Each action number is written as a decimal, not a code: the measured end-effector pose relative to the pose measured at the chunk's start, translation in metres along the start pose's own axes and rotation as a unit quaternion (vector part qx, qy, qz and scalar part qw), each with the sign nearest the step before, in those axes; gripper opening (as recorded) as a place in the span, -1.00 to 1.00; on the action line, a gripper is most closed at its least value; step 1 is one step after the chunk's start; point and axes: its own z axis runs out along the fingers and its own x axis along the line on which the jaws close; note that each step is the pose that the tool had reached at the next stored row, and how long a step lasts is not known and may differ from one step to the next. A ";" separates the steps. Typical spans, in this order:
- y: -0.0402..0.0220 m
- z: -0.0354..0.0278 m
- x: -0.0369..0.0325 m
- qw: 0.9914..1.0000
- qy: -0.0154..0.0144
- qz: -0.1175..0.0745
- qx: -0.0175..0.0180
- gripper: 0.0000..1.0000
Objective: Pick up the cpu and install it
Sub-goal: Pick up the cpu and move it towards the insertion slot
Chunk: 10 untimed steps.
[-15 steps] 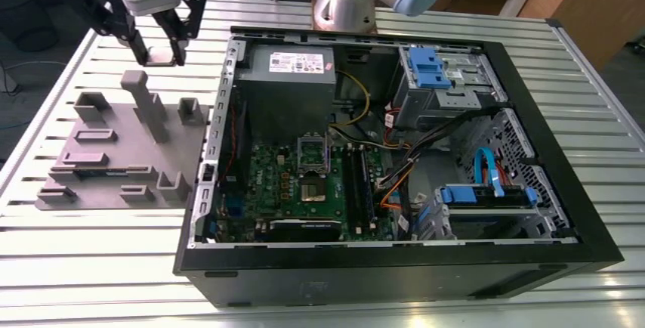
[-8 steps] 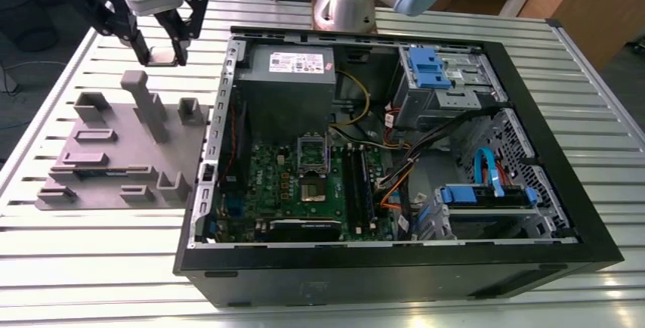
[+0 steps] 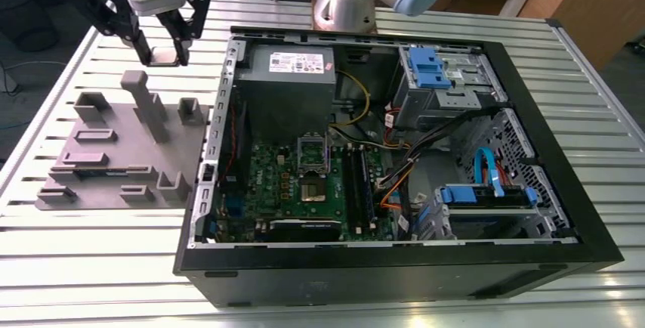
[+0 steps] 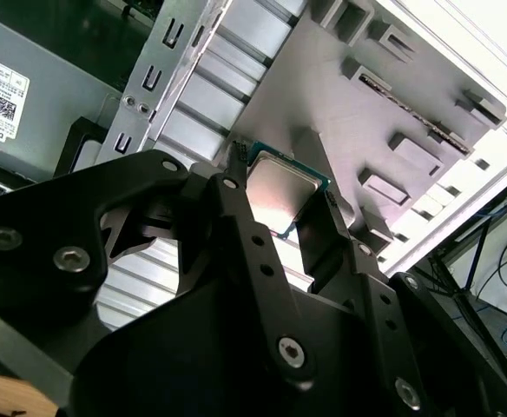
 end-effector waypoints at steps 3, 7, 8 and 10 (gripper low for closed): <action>-0.0005 -0.0002 -0.0111 1.000 0.000 0.000 0.000 -0.05; -0.0005 -0.0002 -0.0122 1.000 0.000 0.000 0.000 -0.05; -0.0005 -0.0002 -0.0125 1.000 0.000 0.000 0.000 -0.05; -0.0005 -0.0002 -0.0130 1.000 0.000 0.000 0.000 -0.05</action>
